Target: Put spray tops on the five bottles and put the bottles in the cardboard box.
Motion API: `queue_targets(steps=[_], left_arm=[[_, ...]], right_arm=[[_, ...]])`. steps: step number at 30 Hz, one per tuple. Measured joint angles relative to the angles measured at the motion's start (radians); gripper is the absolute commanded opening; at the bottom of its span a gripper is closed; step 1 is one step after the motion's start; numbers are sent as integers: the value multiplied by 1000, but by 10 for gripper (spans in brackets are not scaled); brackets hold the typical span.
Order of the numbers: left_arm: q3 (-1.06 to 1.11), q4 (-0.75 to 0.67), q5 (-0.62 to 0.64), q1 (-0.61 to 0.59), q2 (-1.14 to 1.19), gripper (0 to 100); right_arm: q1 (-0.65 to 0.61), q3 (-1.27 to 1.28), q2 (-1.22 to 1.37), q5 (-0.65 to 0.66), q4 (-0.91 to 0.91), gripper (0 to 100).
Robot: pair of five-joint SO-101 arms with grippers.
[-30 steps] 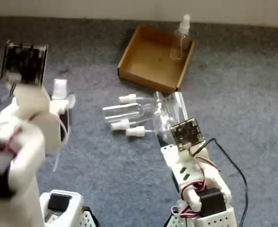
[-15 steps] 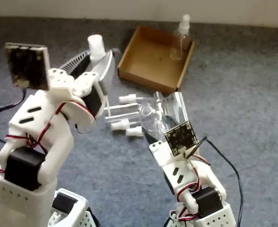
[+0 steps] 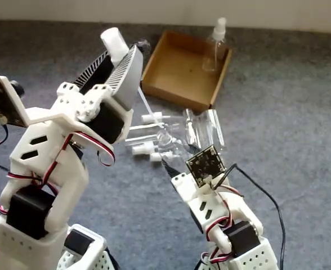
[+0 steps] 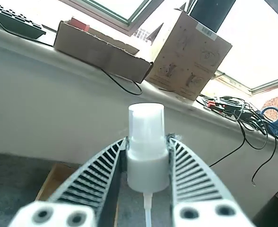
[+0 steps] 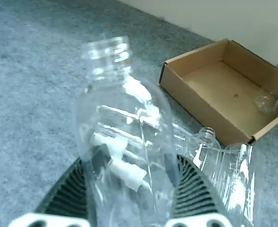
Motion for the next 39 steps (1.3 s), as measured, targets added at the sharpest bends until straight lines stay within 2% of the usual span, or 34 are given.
queue_targets(steps=[6,19,28,34,39], left_arm=[[51,-3,0,9,-2,4],[97,-18,0,11,-2,4],[160,-109,-28,11,0,4],[161,-109,-28,21,0,4],[161,-58,-28,78,0,4]], right_arm=[[-2,0,0,-64,0,5],[-3,-9,-18,-72,49,5],[-3,-41,-109,-72,103,5],[-3,-41,-109,-72,103,5],[-3,-41,-109,-72,48,5]])
